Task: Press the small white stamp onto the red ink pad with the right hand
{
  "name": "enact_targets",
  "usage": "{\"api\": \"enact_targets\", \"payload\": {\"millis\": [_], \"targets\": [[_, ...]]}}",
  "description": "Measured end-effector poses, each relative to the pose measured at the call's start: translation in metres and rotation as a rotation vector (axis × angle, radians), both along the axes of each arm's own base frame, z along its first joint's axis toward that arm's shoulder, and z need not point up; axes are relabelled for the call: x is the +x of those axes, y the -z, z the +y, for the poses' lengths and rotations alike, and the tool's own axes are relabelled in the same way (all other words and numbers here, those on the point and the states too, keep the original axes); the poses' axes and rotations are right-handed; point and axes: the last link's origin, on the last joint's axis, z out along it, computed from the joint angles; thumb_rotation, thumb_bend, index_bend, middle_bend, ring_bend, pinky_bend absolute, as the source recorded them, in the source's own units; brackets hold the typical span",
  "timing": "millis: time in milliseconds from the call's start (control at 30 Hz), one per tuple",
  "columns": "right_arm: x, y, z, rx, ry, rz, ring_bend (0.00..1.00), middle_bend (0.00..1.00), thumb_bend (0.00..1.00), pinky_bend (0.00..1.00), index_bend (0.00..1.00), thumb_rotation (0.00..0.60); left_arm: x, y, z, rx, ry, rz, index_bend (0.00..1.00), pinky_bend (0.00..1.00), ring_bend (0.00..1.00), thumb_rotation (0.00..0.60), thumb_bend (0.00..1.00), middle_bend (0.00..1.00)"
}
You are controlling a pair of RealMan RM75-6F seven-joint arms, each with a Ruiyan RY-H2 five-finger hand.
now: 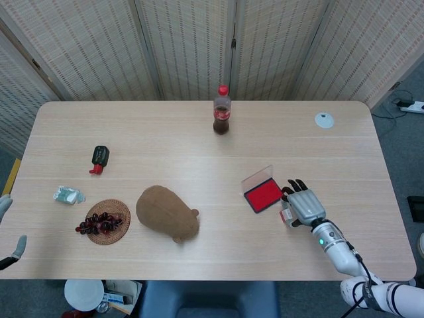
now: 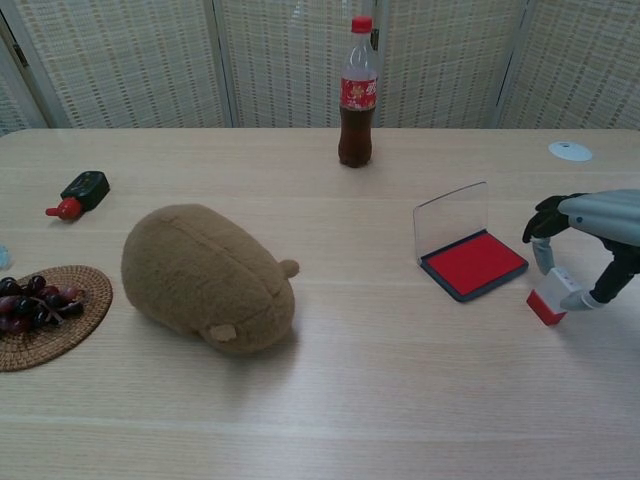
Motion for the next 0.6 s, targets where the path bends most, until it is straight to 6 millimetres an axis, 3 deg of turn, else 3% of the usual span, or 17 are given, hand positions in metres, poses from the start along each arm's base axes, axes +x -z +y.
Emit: {"api": "enact_targets", "payload": {"millis": [600], "targets": [[-0.0031, -0.0025, -0.0011, 0.013, 0.018, -0.001, 0.0, 0.19, 0.21, 0.0, 0.59, 0.6, 0.0, -0.0007, -0.0004, 0.006, -0.001, -0.003, 0.0, 0.0, 0.0, 0.6, 0.43, 0.0]]}}
